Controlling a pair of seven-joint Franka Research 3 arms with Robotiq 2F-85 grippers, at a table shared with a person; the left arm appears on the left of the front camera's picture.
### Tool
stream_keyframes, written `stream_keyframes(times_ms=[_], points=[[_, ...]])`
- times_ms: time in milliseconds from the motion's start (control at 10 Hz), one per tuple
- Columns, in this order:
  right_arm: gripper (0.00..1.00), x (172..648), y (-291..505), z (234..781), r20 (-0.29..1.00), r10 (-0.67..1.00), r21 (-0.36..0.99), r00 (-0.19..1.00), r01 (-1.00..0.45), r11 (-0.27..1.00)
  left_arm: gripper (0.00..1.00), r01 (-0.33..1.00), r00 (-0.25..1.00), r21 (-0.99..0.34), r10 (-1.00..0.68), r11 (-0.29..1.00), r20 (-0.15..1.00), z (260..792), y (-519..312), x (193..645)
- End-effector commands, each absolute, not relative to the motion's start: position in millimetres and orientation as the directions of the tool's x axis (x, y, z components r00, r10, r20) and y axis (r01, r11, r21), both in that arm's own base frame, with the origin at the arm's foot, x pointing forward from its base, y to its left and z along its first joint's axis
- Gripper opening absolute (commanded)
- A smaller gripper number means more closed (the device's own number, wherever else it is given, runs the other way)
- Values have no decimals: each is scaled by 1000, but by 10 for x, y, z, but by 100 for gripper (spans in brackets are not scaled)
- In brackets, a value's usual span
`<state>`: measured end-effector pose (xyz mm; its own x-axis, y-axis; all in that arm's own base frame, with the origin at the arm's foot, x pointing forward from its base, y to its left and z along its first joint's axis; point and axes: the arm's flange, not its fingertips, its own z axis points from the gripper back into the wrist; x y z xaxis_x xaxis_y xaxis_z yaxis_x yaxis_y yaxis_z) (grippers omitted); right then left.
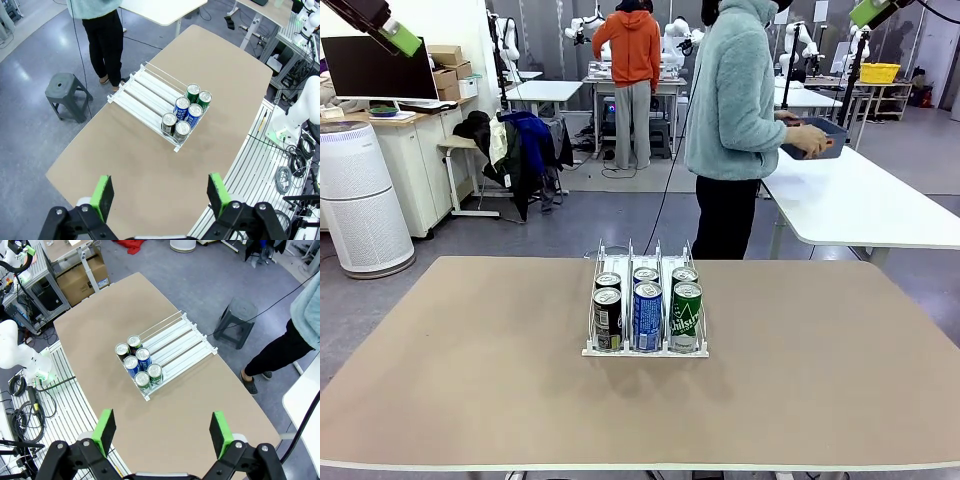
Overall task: Fill the beverage cans into the dispenser.
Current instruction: Pick up the Pepsi coke handed by the human.
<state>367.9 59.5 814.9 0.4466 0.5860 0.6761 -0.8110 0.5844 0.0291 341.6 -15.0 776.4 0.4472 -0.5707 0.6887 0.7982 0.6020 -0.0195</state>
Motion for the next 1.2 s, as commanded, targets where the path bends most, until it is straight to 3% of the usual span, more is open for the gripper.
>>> stream_keyframes(times_ms=[0,1100], points=[[100,3662,607,8144,675,582,40,453,-810,585,100,797,458,-40,-561,602,689,7775,-120,3413],[100,3662,607,8144,675,582,40,453,-810,585,100,797,458,-40,-561,602,689,7775,-120,3413]])
